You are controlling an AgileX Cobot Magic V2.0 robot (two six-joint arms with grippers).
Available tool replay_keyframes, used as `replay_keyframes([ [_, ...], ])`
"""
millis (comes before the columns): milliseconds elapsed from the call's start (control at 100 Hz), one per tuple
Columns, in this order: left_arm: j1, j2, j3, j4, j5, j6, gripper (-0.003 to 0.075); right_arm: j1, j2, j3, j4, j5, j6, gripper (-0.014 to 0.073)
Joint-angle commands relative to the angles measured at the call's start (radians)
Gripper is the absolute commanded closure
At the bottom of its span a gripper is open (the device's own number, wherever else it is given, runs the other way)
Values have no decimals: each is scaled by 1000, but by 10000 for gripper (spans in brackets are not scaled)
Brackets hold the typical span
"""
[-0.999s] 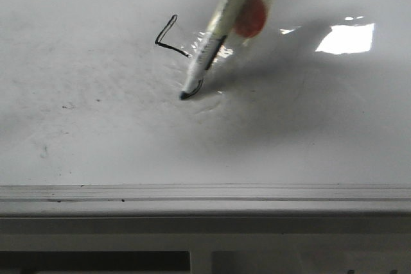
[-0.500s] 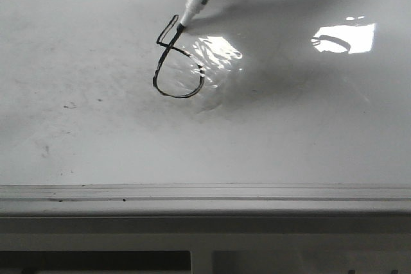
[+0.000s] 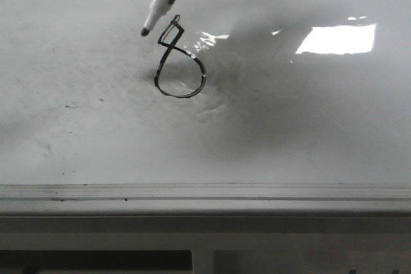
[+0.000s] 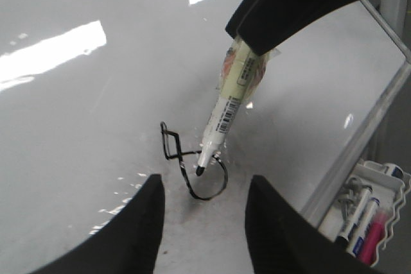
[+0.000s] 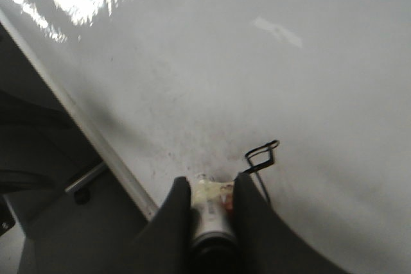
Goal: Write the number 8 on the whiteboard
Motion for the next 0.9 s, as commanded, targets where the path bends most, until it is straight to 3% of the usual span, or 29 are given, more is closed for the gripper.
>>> replay_keyframes([
  [0,-33,68,-29,-5,-125,-11,436,33,-3,-25,5,-38,-4,645],
  [200,-73,226,-29,-7,-303,-9,436,98,31,-25,5,-16,14,645],
  [480,-73,313,-29,-12,-337,-9,445,119,36,-25,13,-10,29,645],
  [550,-73,313,-29,-12,-337,-9,496,119,36,-25,13,-10,29,645],
  [720,-73,313,-29,-12,-337,-9,742,119,36,-25,14,-10,29,644],
  [800,-73,313,-29,-12,-337,-9,741,119,36,-25,15,-10,29,603],
  [889,-73,313,-29,-13,-330,-9,741,119,36,-25,15,-10,29,443],
])
